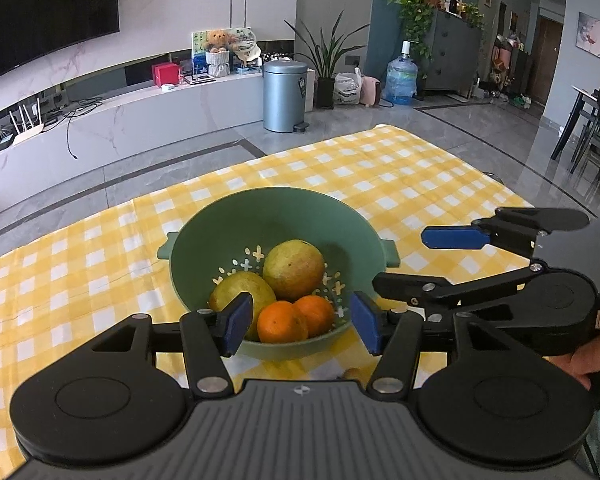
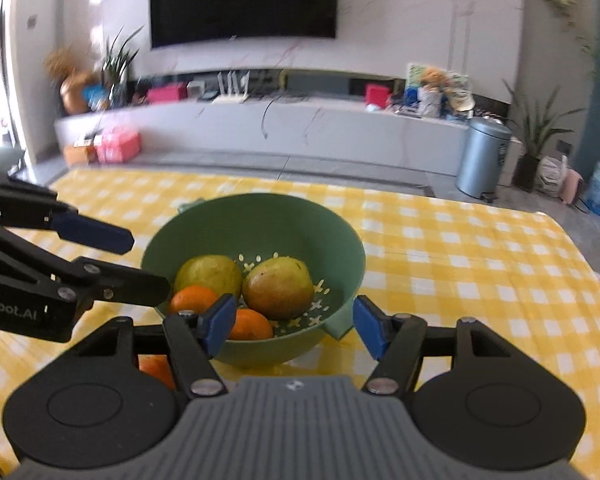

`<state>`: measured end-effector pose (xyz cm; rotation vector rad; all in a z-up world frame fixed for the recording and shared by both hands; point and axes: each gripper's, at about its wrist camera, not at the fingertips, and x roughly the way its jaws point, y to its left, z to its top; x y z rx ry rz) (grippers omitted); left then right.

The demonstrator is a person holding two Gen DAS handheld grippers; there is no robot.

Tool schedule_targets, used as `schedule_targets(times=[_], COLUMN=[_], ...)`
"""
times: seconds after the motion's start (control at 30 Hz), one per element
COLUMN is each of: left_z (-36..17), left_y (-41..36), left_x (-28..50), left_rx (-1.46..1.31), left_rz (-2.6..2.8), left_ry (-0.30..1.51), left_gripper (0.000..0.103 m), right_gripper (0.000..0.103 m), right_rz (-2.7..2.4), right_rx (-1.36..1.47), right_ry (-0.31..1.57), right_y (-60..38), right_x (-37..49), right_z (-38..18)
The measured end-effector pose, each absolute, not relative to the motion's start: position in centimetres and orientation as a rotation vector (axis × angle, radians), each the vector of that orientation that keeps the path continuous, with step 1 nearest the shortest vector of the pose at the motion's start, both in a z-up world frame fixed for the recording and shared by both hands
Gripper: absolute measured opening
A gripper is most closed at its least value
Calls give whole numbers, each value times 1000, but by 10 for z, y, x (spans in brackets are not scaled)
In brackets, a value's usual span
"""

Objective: Organize fruits
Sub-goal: 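Open both grippers to drop the oranges into the colander, then grasp an orange with the left gripper while the right gripper grasps another orange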

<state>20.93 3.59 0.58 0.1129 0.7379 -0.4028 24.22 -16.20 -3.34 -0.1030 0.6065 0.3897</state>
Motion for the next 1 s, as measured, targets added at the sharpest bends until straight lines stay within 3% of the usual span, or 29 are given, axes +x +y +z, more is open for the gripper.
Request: schedule_targets(times=[0.1, 0.83, 1.0], left_z=[5, -36, -48], left_y=[37, 70, 73], left_x=[203, 172, 173], left_rx=[119, -33, -34], left_rz=[-403, -369, -345], left_ry=[749, 904, 941], left_gripper=[66, 66, 66], right_gripper=[66, 66, 57], right_rz=[357, 405, 441], right_rx=[-61, -72, -83], right_ry=[582, 634, 654], right_y=[-167, -145, -141], right_x=[228, 184, 184], right_z=[-35, -85, -91])
